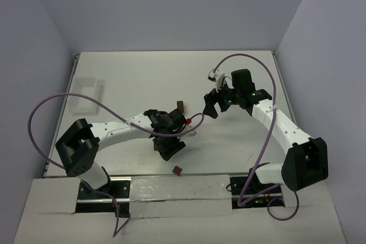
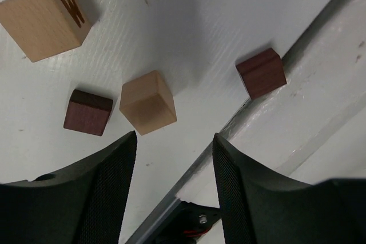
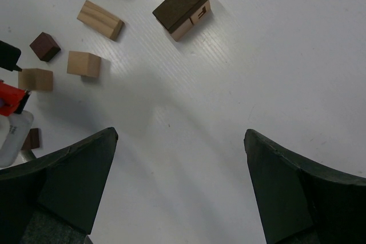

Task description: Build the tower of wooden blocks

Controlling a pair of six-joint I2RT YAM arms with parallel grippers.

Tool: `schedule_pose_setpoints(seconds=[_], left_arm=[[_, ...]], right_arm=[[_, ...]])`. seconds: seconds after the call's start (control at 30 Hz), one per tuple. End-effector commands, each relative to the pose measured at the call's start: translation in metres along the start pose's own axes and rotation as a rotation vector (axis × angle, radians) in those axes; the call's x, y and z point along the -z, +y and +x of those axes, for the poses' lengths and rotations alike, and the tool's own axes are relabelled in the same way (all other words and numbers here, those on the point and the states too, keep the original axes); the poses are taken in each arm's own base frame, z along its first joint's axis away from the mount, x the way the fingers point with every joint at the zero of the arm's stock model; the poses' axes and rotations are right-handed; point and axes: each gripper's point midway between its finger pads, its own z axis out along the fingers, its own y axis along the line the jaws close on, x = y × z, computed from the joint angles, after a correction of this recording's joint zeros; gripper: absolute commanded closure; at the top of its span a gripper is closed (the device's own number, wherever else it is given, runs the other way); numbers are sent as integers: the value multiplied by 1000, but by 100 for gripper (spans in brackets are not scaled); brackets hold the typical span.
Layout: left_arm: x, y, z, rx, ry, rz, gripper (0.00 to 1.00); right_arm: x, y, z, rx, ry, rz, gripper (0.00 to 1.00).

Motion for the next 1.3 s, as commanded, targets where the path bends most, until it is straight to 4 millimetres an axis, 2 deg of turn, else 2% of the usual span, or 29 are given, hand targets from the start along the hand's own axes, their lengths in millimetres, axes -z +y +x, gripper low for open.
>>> schedule_pose_setpoints(seconds=[0.0, 0.2, 0.5, 0.67, 0.73, 0.8, 0.9, 1.03, 1.27], left_arm=[[4, 4, -12, 96, -13, -53, 40], [-5, 15, -10, 119, 13, -109, 42], [-13, 18, -9, 135, 42, -107, 43], [-16, 18, -13, 140, 46, -94, 54], [-17, 22, -13, 155, 54, -92, 60], [-17, 29, -16, 179, 54, -87, 72], [-17, 41, -15, 217, 62, -92, 80], [-11, 57, -26, 259, 30, -116, 82], [-7, 63, -39, 276, -2, -132, 80]], right_arm=[[5, -3, -8, 24, -38, 14, 0], [6, -3, -11, 29, -44, 8, 0], [7, -3, -12, 34, -46, 5, 0], [5, -3, -11, 38, -41, 2, 0], [5, -4, -11, 35, -40, 5, 0], [5, -4, -11, 39, -40, 2, 0], [4, -4, -10, 39, -38, 1, 0], [2, -4, -8, 33, -35, -6, 0], [1, -4, -6, 29, -31, -8, 0]])
